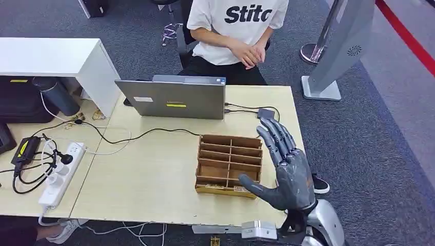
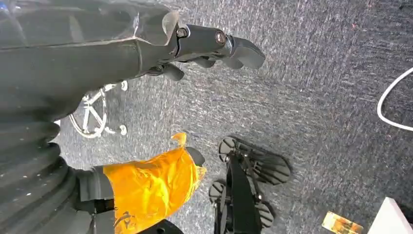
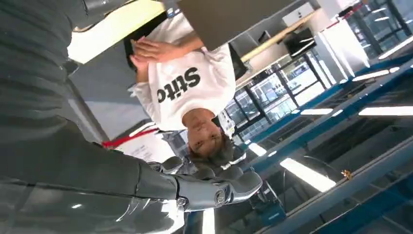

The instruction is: Pass the card to the sensor for recognition and then transmit it.

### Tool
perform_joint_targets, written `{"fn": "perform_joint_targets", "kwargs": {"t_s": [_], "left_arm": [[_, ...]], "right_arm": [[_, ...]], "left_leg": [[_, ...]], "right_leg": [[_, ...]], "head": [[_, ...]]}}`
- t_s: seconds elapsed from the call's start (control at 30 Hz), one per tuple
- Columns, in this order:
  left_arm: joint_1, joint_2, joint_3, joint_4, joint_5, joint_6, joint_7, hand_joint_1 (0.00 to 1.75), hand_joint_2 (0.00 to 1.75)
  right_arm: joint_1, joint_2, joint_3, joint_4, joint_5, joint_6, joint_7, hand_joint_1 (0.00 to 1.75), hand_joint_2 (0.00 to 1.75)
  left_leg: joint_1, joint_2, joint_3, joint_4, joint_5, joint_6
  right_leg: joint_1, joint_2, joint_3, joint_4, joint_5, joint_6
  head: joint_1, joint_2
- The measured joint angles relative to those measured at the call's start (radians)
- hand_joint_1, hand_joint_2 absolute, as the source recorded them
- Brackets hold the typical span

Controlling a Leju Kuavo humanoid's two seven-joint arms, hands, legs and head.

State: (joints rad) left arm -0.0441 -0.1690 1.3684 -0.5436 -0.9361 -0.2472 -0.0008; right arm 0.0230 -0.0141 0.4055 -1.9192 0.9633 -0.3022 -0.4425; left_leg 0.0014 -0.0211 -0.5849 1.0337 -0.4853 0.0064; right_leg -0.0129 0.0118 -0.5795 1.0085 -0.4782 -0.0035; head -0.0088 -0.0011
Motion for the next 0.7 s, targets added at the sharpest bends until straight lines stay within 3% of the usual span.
{"fn": "perform_joint_targets", "kwargs": {"t_s": [0.57,0.7], "left_arm": [[0.0,0.001,0.0,0.0,-0.022,0.003,-0.01,0.0,1.75],[-0.001,0.006,0.0,0.001,-0.039,0.008,-0.02,0.0,1.75]], "right_arm": [[0.021,-0.005,0.03,0.043,0.04,-0.028,-0.011,0.0,1.75],[0.014,-0.025,0.092,0.104,0.148,-0.038,0.029,0.0,1.75]], "left_leg": [[0.0,0.0,0.0,0.0,0.0,0.0],[0.0,0.0,0.0,0.0,0.0,0.0]], "right_leg": [[0.0,0.0,0.0,0.0,0.0,0.0],[0.0,0.0,0.0,0.0,0.0,0.0]], "head": [[0.0,0.0],[0.0,0.0]]}}
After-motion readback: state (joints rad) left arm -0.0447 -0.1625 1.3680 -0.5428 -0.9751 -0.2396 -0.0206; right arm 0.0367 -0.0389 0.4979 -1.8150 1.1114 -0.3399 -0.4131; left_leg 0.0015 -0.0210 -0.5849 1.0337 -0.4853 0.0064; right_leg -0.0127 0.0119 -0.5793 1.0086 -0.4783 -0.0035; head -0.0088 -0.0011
